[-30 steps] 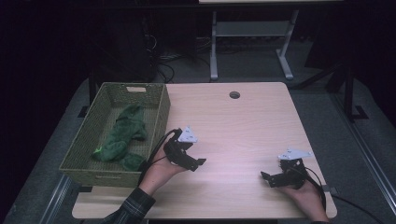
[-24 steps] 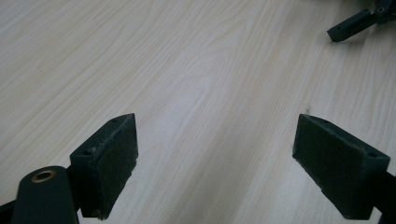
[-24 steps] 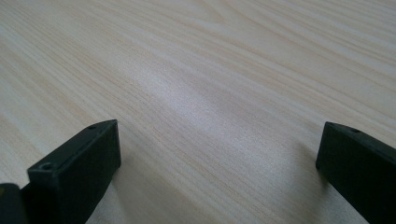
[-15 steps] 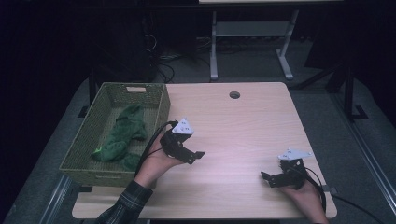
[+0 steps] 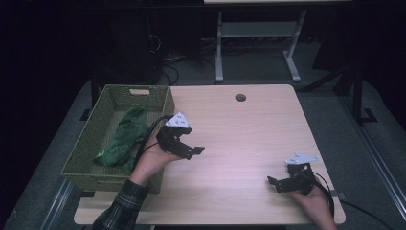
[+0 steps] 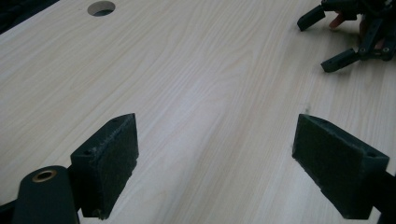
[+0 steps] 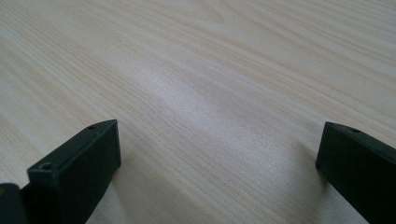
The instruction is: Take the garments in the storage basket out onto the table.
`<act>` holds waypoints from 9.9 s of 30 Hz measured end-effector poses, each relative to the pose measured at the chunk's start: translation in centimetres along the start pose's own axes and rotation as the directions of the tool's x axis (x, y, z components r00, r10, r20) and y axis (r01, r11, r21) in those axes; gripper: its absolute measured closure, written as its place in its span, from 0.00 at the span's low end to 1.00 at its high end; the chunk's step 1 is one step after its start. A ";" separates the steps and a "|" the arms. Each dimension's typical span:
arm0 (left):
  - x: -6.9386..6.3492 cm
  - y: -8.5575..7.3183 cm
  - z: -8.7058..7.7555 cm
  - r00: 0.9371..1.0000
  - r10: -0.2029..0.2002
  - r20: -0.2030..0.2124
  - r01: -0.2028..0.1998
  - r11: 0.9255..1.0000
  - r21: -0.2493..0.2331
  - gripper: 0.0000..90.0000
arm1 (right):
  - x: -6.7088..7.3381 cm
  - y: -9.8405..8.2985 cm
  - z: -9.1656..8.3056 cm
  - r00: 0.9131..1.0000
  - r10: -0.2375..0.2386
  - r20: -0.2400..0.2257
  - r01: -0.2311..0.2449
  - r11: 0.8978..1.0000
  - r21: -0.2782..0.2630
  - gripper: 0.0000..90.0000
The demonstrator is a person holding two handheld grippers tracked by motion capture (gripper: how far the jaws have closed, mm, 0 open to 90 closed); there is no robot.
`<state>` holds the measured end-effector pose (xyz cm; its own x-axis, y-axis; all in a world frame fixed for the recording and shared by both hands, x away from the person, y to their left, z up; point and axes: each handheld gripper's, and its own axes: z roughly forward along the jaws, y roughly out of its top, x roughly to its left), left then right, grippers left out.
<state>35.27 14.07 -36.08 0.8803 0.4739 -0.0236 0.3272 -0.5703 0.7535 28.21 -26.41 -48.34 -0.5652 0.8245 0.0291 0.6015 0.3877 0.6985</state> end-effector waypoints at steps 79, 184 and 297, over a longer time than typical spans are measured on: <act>11.2 -10.0 -11.2 0.908 -0.201 -0.367 0.239 0.969 0.060 0.40 | 0.0 0.0 0.0 1.000 0.000 0.001 0.000 1.000 0.000 0.00; 10.3 -1.3 -20.5 0.918 -0.353 -0.183 0.347 0.936 -0.066 0.96 | 0.0 0.0 0.0 1.000 -0.002 -0.001 0.002 1.000 0.000 0.00; -4.7 3.9 10.2 0.984 -0.133 0.116 0.123 0.988 0.088 0.59 | 0.0 -0.1 -0.1 1.000 -0.003 -0.010 0.003 1.000 0.003 0.00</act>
<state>35.93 2.78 -39.70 0.8627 0.4648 -0.1994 0.4622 -0.5643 0.6840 28.12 -26.50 -48.33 -0.5727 0.8191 0.0345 0.6014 0.3911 0.6967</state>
